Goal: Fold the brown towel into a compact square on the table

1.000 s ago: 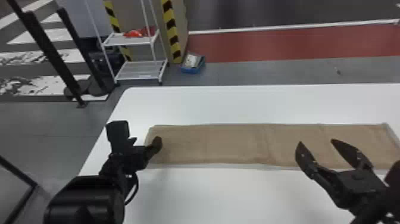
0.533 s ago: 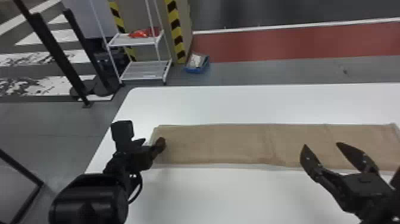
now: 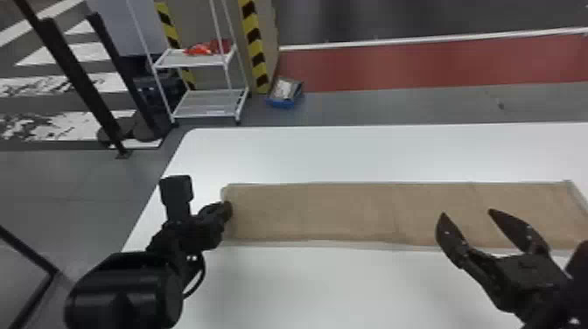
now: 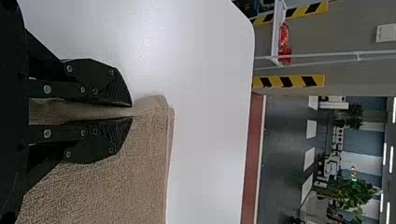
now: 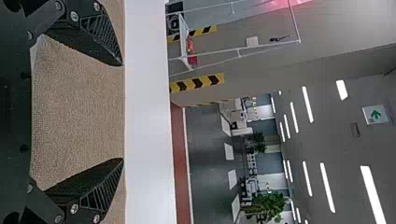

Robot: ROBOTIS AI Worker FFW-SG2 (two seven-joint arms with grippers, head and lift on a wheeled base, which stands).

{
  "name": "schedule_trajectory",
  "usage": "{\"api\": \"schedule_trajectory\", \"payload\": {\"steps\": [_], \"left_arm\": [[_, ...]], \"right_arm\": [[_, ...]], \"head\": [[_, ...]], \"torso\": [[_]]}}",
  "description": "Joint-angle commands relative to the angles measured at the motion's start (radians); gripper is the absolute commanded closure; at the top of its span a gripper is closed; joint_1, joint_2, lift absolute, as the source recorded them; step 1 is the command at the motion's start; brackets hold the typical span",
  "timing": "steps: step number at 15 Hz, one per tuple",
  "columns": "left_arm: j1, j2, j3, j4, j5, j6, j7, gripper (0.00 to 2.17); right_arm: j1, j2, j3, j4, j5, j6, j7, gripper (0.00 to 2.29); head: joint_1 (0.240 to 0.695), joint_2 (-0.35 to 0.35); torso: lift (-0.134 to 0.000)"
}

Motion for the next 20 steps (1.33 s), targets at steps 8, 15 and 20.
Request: {"api": "schedule_trajectory", "payload": {"steps": [8, 15, 20], "left_arm": [[0.019, -0.005, 0.036, -0.087, 0.146, 0.064, -0.028, 1.61], [0.003, -0.014, -0.007, -0.285, 0.417, 0.196, 0.05, 1.61], [-0.097, -0.09, -0.343, -0.218, 0.337, 0.168, 0.237, 1.61]], "right_arm": [[0.009, -0.002, -0.001, -0.011, -0.005, -0.004, -0.003, 0.17], [0.023, -0.002, -0.03, -0.011, -0.024, -0.063, -0.006, 0.17], [0.047, -0.011, -0.133, -0.006, -0.082, -0.149, -0.011, 0.17]], "head": [[0.695, 0.17], [0.695, 0.097], [0.695, -0.055]], "torso": [[-0.118], [-0.118], [-0.118]]}}
